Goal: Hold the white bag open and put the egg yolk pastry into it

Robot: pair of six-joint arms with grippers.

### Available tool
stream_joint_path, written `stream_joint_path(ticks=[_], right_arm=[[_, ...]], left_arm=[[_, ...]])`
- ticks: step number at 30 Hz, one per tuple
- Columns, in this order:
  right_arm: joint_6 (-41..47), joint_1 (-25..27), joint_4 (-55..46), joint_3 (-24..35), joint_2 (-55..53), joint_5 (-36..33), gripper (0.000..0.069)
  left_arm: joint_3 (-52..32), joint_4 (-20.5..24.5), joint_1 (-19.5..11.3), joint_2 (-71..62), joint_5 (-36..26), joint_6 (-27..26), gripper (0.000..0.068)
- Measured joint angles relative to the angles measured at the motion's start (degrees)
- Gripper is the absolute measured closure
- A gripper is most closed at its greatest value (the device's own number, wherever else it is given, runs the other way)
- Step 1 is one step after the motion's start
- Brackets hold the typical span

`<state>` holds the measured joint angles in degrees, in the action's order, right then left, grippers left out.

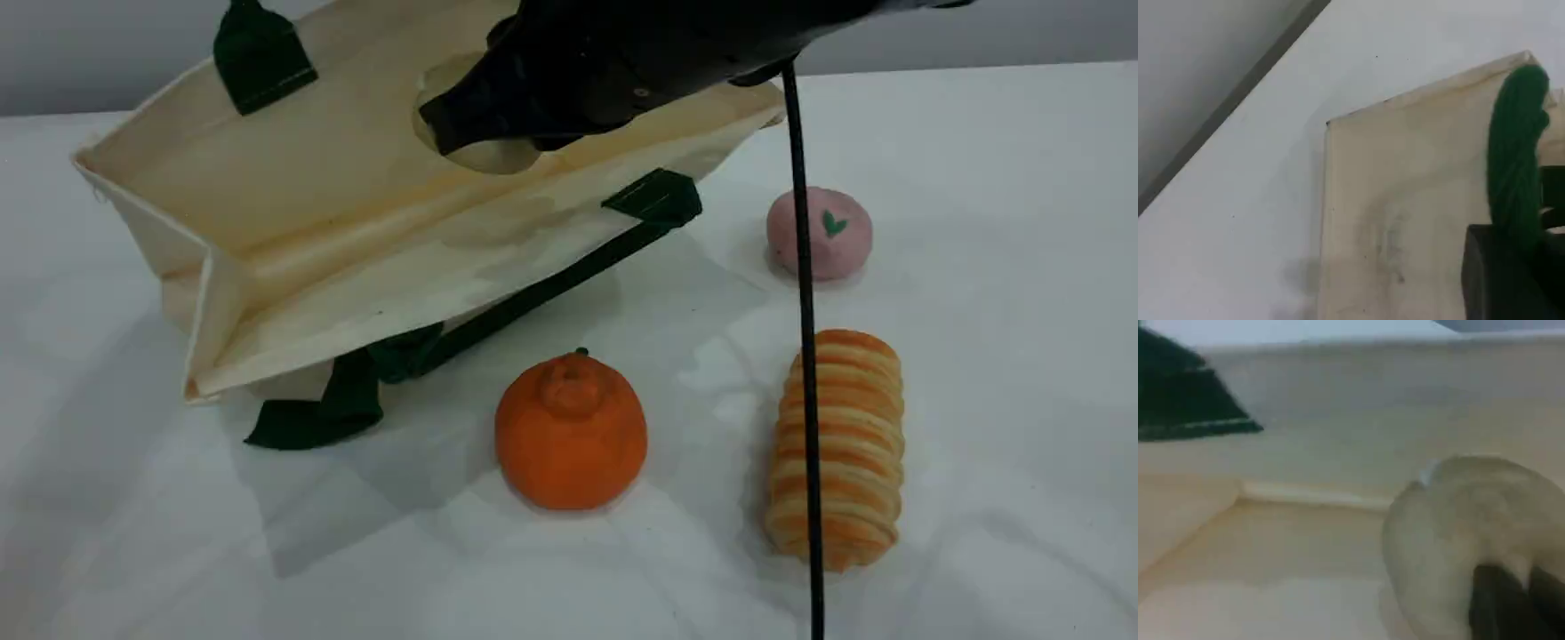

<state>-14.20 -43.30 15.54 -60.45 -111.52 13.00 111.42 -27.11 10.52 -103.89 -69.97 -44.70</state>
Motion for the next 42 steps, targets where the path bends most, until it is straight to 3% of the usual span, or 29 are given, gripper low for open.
stream_joint_path(ticks=[6, 10, 12, 18, 22, 32, 42], right_arm=[[0.11, -0.18, 0.07, -1.08, -2.52, -0.43, 0.0666], [0.85, -0.18, 0.64, -2.45, -2.52, -2.07, 0.0598], [1.84, -0.18, 1.24, -3.59, -2.52, -4.48, 0.0523], [2.80, -0.11, 1.37, -5.33, -2.10, -9.35, 0.0182], [1.13, -0.11, 0.80, -5.33, 0.37, -12.06, 0.0054], [-4.42, 2.60, 0.56, -5.33, 13.88, -21.14, 0.0122], [-4.03, 17.17, 0.77, -8.37, 22.54, -21.17, 0.0125]], left_arm=[[0.00, 0.00, 0.00, 0.00, 0.00, 0.00, 0.0579], [0.00, 0.00, 0.00, 0.00, 0.00, 0.00, 0.0579], [0.00, 0.00, 0.00, 0.00, -0.06, 0.06, 0.0579], [0.00, -0.04, 0.00, 0.00, -0.01, 0.11, 0.0579], [0.00, -0.04, 0.00, 0.00, -0.01, 0.11, 0.0579], [0.00, 0.01, 0.00, 0.00, -0.01, 0.16, 0.0579], [0.00, 0.06, 0.00, 0.00, -0.01, 0.16, 0.0579]])
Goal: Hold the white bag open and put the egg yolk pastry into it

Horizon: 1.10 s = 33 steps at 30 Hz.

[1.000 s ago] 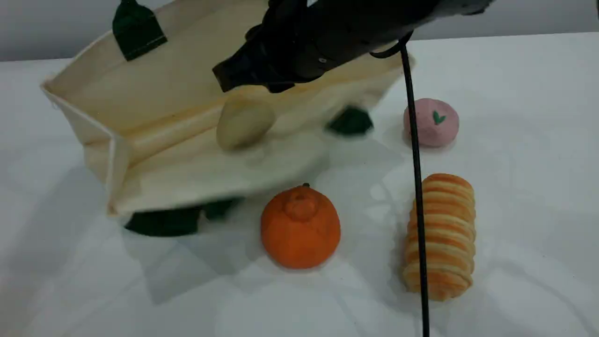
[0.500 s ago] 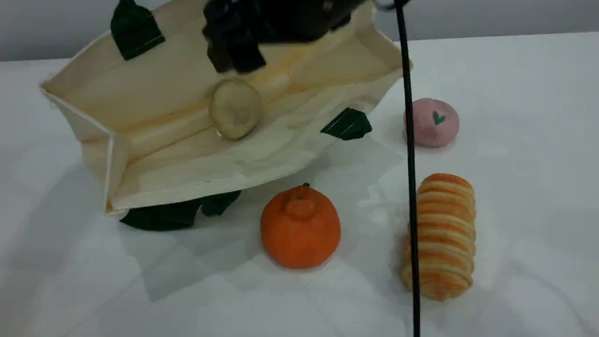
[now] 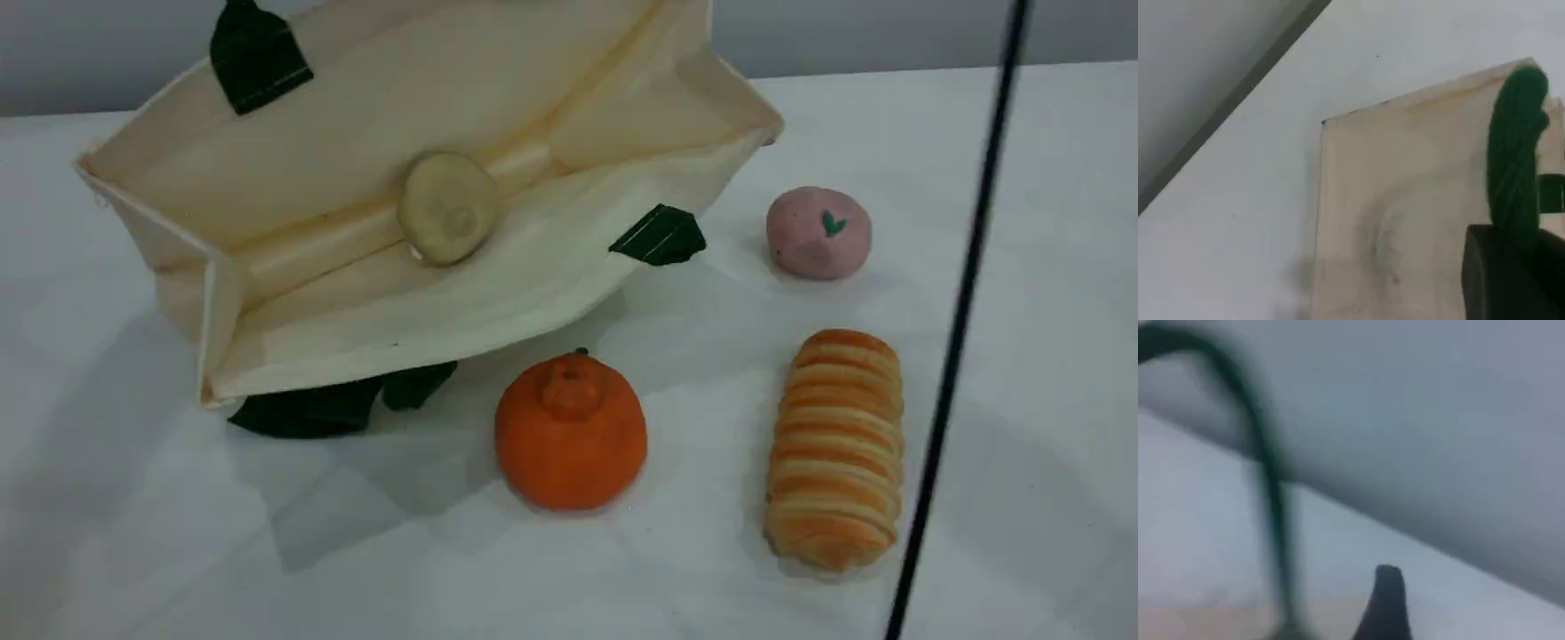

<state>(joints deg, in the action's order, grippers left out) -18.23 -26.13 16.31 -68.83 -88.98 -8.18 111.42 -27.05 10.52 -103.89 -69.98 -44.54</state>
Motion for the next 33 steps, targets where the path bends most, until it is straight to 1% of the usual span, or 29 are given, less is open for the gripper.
stream_joint_path(ticks=[3, 7, 10, 12, 13, 15, 19, 21, 23, 24, 26, 29, 33], right_arm=[[-0.02, 4.42, 0.00, -2.19, -0.05, -3.22, 0.0125], [-0.30, 8.95, -0.18, -4.05, -0.05, -5.16, 0.0125], [-0.30, 10.70, -0.18, -4.19, -0.10, -6.89, 0.0125], [-0.30, 10.86, -0.23, -4.19, -0.10, -7.78, 0.0125], [-0.30, 10.86, -0.23, -4.19, -0.10, -7.79, 0.0125], [-0.35, 10.81, -0.23, -4.19, -0.10, -7.79, 0.0125], [-0.41, 10.81, -0.23, -4.19, -0.10, -8.55, 0.0125], [-0.53, 10.81, -1.26, -4.19, -0.10, -9.02, 0.0125], [-0.53, 10.81, -2.76, -4.19, 0.59, -10.16, 0.0125], [-0.53, 10.81, -3.27, -4.19, 1.19, -10.77, 0.0125], [-0.53, 10.81, -4.40, -4.19, 3.09, -12.31, 0.0125], [-0.37, 10.68, -4.32, -4.19, 6.85, -14.21, 0.0125], [-0.03, 10.68, -4.27, -4.19, 13.16, -16.31, 0.0125]], left_arm=[[0.00, -0.04, 0.00, 0.00, 0.00, 0.00, 0.0579], [0.00, -0.04, 0.00, 0.00, 0.00, 0.00, 0.0579], [0.00, -0.06, 0.00, 0.00, 0.00, 0.06, 0.0579], [0.00, -0.06, 0.00, 0.00, 0.00, 0.30, 0.0563], [0.00, -0.11, 0.00, 0.00, 0.00, 0.30, 0.0542], [0.00, -0.66, 0.00, 0.00, 0.20, 0.30, 0.0474], [0.00, -1.93, 0.00, 0.00, 0.20, 0.30, 0.0280], [0.00, -1.81, 0.00, 0.00, 0.14, 1.68, 0.0194], [0.12, -0.99, 0.00, 0.05, 0.14, 3.85, 0.0136], [0.40, -0.54, 0.00, 0.18, 0.09, 5.11, 0.0115], [0.72, 0.69, 0.00, 1.15, 0.15, 7.23, 0.0099], [0.79, 1.65, 0.00, 3.90, -0.04, 10.16, 0.0099], [0.79, 5.87, 0.00, 8.99, -0.09, 15.65, 0.0101]])
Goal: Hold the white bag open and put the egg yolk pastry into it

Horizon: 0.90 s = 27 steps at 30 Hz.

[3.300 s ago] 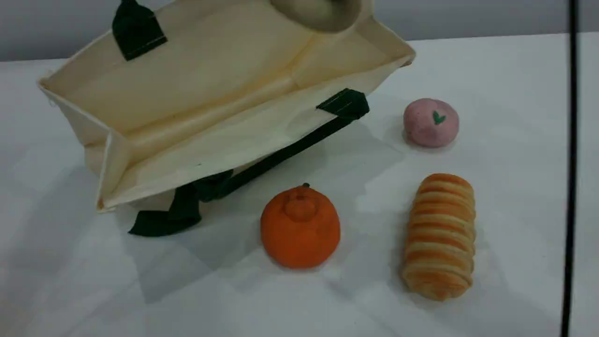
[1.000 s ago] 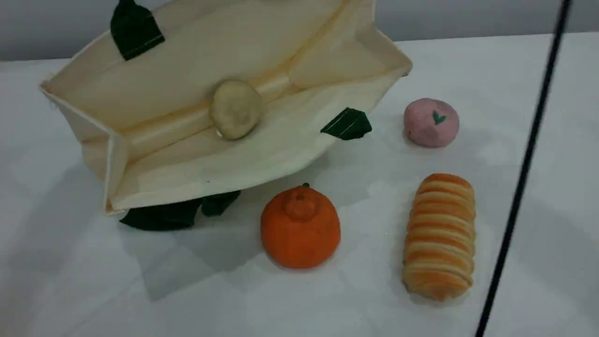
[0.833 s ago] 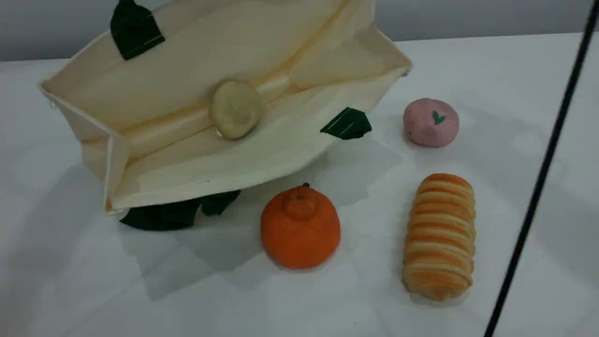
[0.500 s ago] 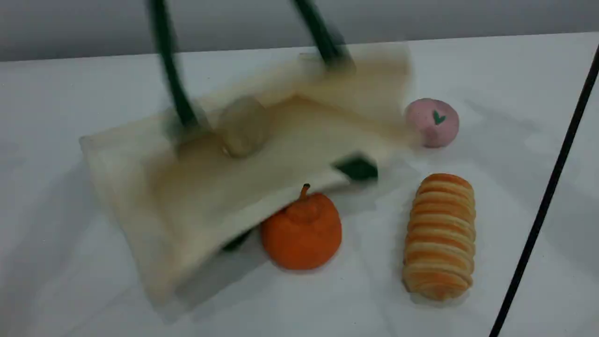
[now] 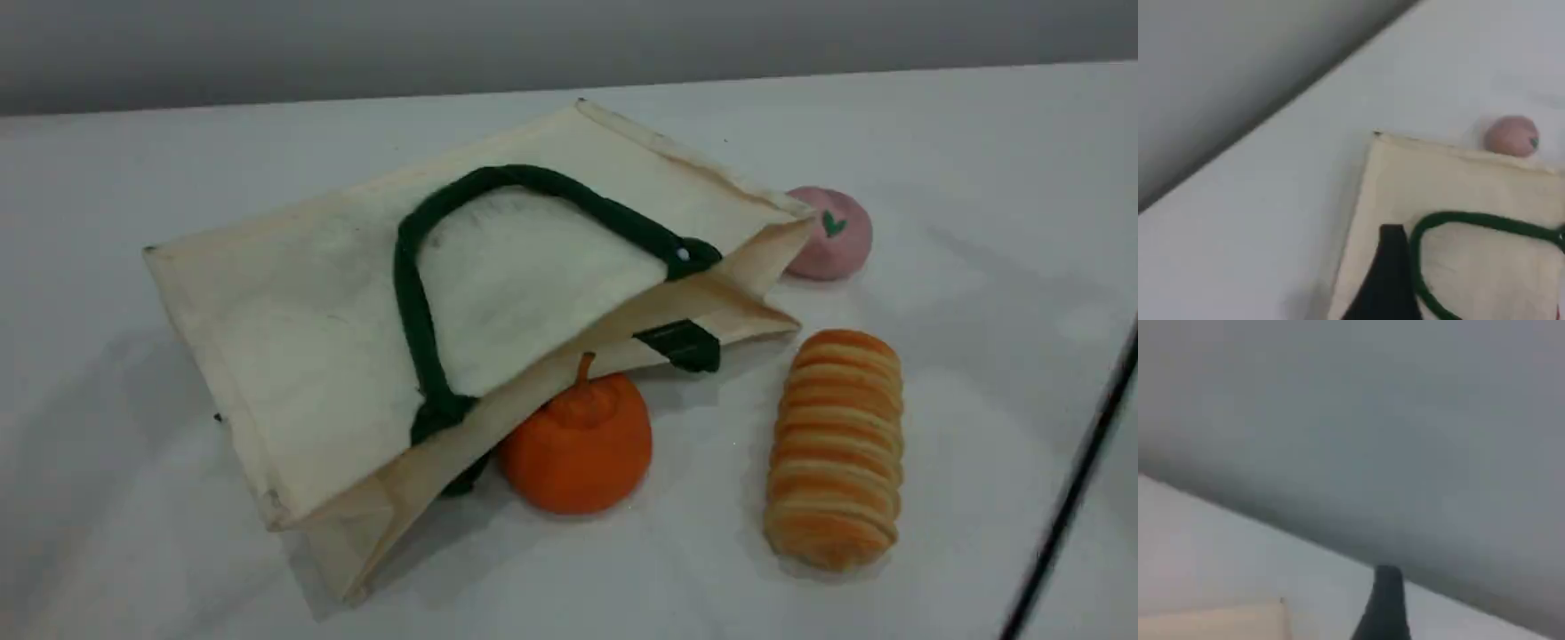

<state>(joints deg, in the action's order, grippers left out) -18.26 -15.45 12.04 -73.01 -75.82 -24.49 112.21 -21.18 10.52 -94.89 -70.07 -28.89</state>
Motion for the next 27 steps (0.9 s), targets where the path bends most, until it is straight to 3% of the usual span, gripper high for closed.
stream_joint_path(ticks=[8, 14, 21, 27], right_arm=[[0.87, 0.00, -0.06, 0.00, 14.88, -6.66, 0.0125], [5.05, 0.00, -0.06, 0.00, 27.80, -14.26, 0.0125], [4.99, 0.00, -0.08, 0.00, 42.12, -23.73, 0.0125], [7.44, 0.00, 0.09, 0.07, 50.07, -37.07, 0.0125]], left_arm=[[-0.06, 6.02, 0.00, 11.95, -0.13, 7.94, 0.0102], [-1.70, 6.34, 0.00, 21.57, 0.04, 12.07, 0.0102], [-13.68, 6.65, 0.00, 36.35, -0.01, 12.00, 0.0102], [-27.87, 6.12, 0.00, 51.30, 0.00, 11.88, 0.0102]])
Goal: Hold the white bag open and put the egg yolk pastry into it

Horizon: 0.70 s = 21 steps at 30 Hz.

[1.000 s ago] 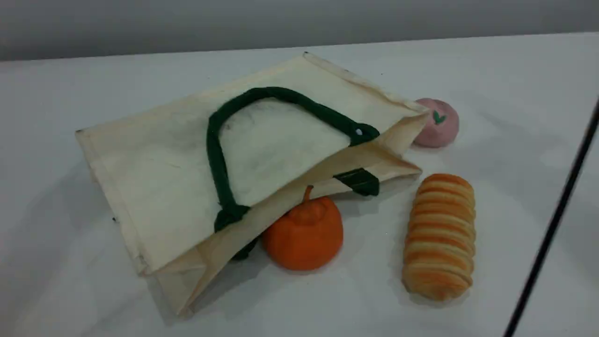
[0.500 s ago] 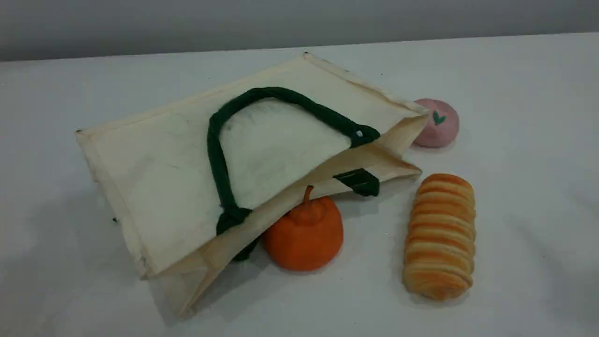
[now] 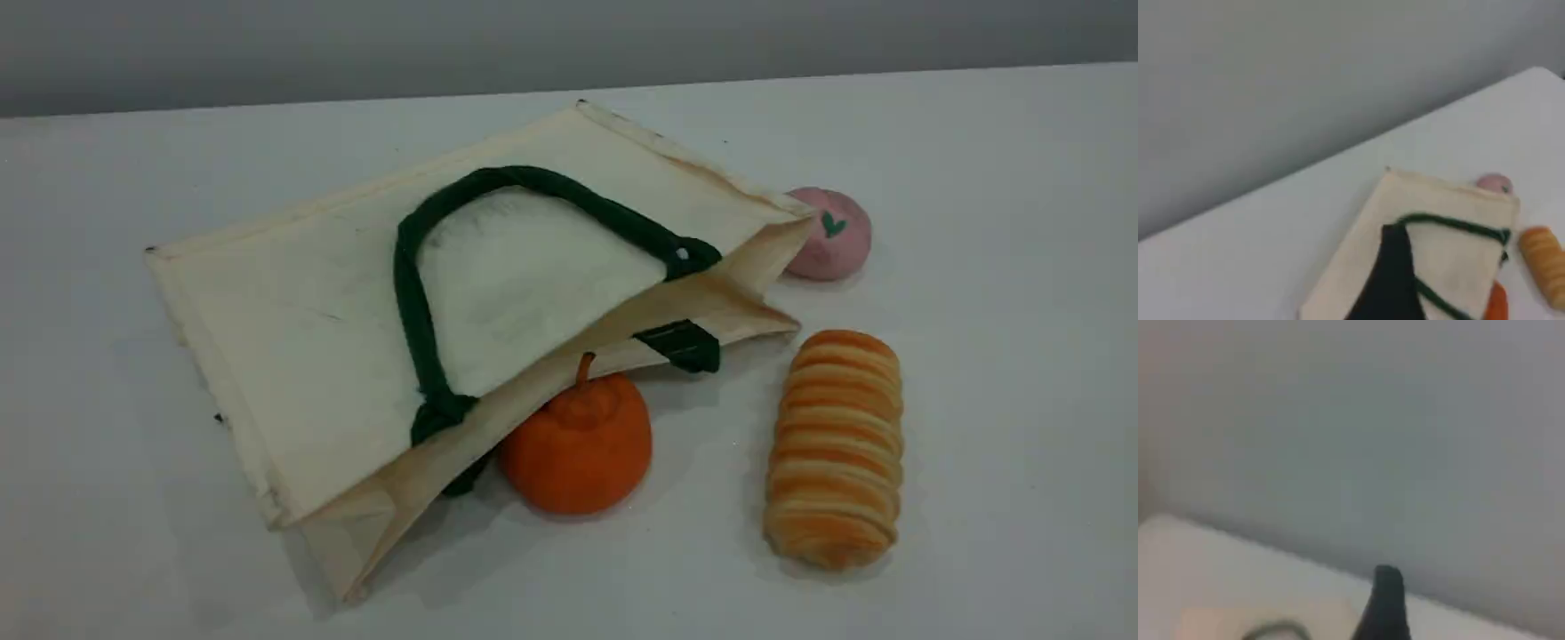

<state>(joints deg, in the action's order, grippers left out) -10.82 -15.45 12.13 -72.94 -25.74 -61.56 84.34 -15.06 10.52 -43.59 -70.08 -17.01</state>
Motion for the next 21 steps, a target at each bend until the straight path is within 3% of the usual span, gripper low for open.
stream_joint_path(ticks=[5, 15, 21], right_arm=[[2.24, 0.00, 2.21, 2.96, 3.83, -8.30, 0.0125], [1.23, 0.00, 2.57, 19.23, 14.81, -7.02, 0.0125], [1.01, 0.00, -3.07, 30.83, 19.53, -5.70, 0.0125]], left_arm=[[-12.62, 0.10, 0.00, 11.46, 0.06, 0.00, 0.0102], [-31.20, 0.10, 0.00, 30.76, 0.07, 0.26, 0.0102], [-38.59, 0.97, 0.00, 35.29, 0.13, 2.27, 0.0102]])
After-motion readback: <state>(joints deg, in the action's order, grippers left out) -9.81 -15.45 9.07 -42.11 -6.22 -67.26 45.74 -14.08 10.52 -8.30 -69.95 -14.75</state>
